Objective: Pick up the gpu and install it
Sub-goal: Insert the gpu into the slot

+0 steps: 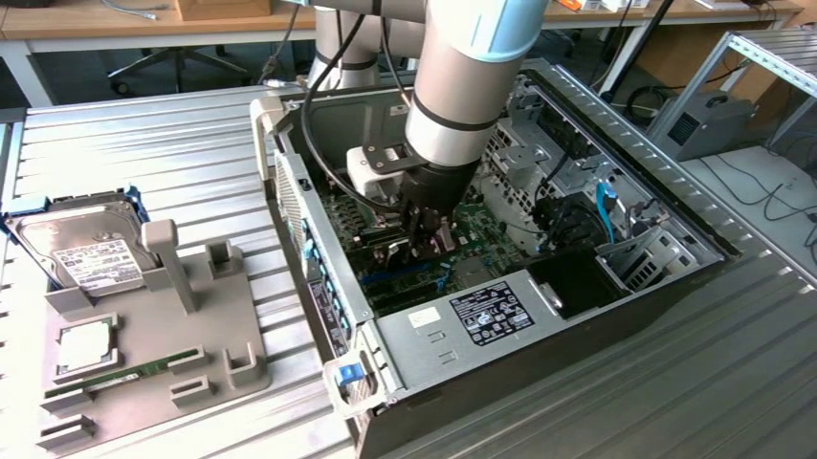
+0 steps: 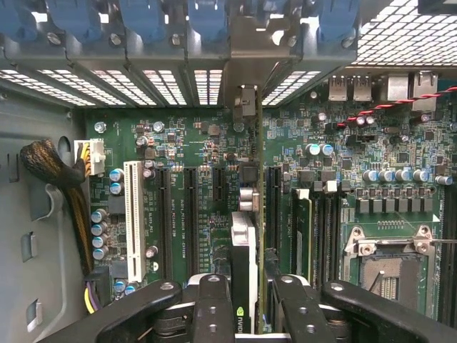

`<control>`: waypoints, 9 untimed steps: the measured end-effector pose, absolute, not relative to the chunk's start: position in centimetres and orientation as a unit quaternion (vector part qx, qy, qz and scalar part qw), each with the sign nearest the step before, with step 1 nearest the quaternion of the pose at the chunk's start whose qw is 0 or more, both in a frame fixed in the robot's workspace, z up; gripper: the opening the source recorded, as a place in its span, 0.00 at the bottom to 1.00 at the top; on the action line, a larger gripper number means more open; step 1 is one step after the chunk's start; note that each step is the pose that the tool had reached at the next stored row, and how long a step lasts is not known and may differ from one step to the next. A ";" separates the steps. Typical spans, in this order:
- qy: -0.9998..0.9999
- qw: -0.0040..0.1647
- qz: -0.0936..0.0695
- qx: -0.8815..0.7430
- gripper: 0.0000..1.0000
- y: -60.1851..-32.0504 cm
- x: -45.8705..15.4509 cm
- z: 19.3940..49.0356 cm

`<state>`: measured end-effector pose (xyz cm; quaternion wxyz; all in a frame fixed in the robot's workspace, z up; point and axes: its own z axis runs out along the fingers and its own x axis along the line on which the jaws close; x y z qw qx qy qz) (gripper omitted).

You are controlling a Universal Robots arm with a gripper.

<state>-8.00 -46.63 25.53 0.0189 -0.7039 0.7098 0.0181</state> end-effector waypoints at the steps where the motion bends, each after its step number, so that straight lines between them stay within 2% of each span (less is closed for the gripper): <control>1: 0.710 0.019 0.018 -0.704 0.27 -46.6 -8.0 25.5; 9: 0.710 0.019 0.018 -0.704 0.27 -46.6 -8.0 25.5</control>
